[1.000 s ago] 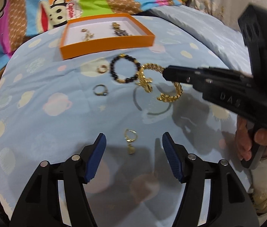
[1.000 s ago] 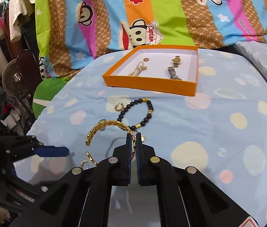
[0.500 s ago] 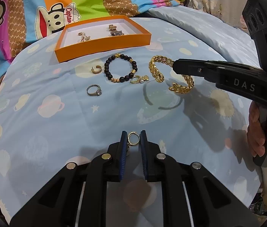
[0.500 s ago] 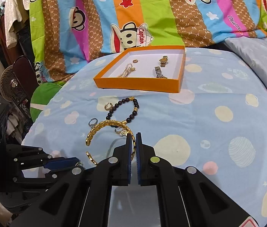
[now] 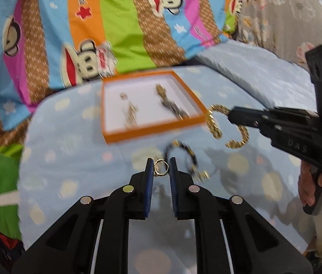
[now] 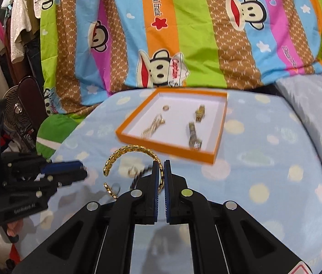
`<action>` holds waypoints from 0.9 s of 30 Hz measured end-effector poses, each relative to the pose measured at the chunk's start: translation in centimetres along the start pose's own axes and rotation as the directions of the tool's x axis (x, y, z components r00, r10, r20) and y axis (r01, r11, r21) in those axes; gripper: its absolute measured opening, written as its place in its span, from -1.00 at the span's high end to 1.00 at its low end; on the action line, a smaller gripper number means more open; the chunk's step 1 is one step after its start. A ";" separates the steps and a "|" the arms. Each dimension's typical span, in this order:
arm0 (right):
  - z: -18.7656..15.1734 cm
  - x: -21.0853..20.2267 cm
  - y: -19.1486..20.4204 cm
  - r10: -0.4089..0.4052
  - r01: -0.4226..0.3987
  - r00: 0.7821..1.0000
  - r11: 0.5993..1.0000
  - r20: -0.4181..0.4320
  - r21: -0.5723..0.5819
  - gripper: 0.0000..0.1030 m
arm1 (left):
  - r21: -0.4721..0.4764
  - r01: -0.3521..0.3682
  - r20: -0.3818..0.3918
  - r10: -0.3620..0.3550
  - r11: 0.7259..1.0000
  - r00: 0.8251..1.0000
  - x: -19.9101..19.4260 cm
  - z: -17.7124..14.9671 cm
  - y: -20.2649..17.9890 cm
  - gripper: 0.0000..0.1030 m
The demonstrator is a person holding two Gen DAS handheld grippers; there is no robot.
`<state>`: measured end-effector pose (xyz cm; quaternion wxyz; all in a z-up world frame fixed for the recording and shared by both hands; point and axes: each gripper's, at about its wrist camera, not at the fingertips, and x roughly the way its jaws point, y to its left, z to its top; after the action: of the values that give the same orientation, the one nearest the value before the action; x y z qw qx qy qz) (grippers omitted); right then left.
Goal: Organize jewelry
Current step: 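Carry the chain bracelet and hoop earring into the orange box and open both grippers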
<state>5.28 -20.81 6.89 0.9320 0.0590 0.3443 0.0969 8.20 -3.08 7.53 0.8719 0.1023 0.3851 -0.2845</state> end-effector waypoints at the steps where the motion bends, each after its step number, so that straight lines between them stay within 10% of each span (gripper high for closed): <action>1: 1.2 0.5 -0.2 -0.011 0.011 1.000 1.000 0.006 -0.004 0.93 | -0.002 -0.002 0.009 0.002 1.000 1.000 0.4 1.0 0.5 0.75; 13: 11.3 13.9 -4.2 -0.078 0.079 0.993 0.997 -0.090 0.007 0.93 | -0.102 -0.049 -0.006 0.048 0.994 0.999 13.1 12.2 7.2 0.75; 27: 11.8 20.9 -5.4 -0.099 0.100 0.980 0.995 -0.172 -0.005 0.81 | -0.209 -0.054 -0.119 0.030 0.976 0.992 19.4 12.2 11.0 0.57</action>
<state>29.29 -21.99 1.73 0.9023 0.0349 0.4262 0.0543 32.54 -7.03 1.21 0.8600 0.0331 0.4606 -0.2169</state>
